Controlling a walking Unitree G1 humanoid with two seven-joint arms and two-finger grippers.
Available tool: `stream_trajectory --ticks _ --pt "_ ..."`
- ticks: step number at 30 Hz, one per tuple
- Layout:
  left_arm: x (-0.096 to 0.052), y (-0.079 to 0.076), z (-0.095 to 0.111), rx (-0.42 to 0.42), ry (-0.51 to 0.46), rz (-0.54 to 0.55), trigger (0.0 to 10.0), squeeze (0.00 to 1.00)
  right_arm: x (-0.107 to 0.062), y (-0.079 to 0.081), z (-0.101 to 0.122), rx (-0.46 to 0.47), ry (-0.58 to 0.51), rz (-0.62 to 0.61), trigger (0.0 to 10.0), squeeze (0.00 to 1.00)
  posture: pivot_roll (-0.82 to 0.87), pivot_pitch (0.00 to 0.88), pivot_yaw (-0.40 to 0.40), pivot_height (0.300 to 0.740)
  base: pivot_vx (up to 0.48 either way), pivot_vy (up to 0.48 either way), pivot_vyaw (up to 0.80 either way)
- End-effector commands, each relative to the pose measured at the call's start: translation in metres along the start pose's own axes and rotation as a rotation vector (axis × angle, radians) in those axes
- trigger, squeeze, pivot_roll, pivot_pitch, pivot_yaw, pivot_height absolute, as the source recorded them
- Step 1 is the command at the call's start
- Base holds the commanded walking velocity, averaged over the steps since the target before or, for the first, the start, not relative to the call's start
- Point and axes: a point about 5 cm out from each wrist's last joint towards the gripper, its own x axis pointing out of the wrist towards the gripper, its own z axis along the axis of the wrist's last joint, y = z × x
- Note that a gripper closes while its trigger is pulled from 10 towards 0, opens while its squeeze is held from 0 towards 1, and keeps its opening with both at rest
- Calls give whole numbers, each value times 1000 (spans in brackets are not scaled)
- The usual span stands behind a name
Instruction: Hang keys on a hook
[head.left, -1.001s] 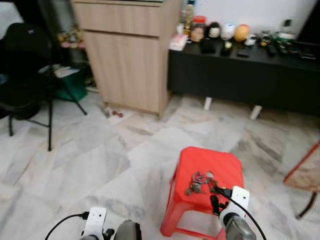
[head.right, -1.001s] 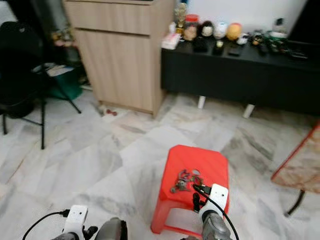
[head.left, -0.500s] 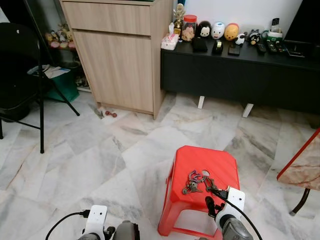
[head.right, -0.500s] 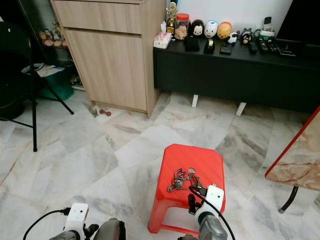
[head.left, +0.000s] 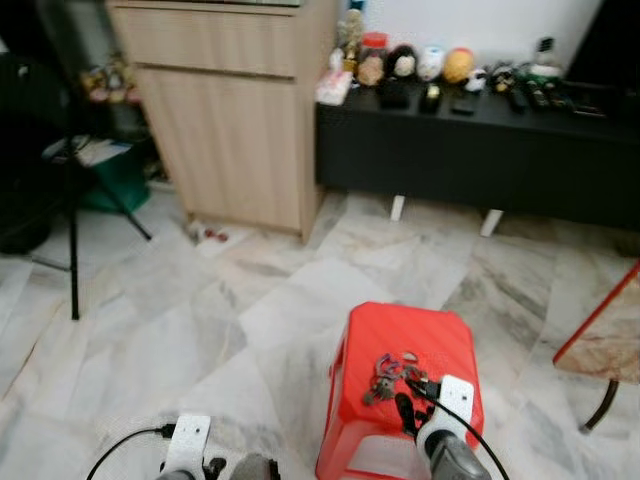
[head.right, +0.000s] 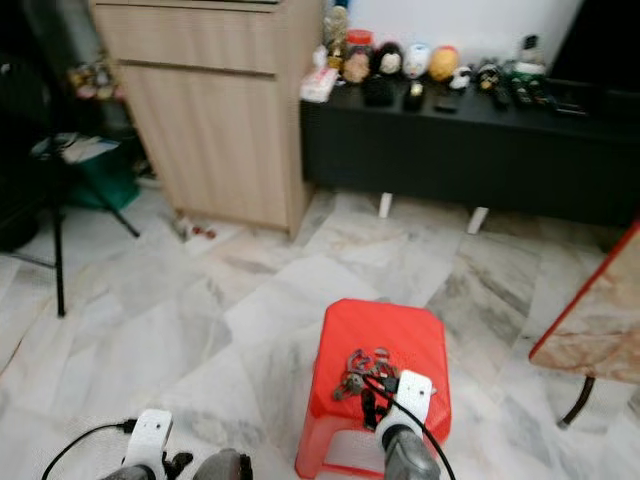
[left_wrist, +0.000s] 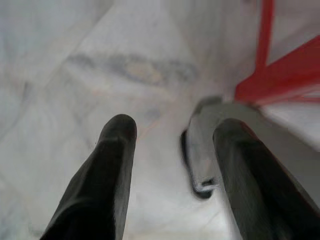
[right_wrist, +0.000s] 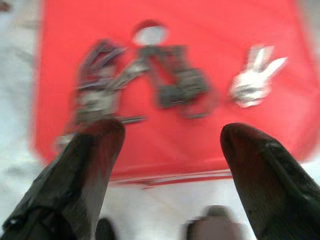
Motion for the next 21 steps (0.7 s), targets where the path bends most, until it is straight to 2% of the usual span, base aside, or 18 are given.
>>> stream_trajectory --ticks 1,11,17,21 --pt "-2 7 -8 6 22 20 10000 0 2 7 4 3 -10 19 10000 0 80 31 -21 648 0 0 0" --pt "-2 7 -8 6 22 17 10000 0 4 -1 14 4 -13 9 10000 0 78 32 -20 648 0 0 0" --pt "-2 7 -8 3 23 17 10000 0 5 1 19 -5 -11 18 10000 0 79 32 -22 648 0 0 0" --pt "-2 6 -8 1 22 16 10000 0 6 3 24 -44 -21 29 10000 0 79 33 -22 648 0 0 0"
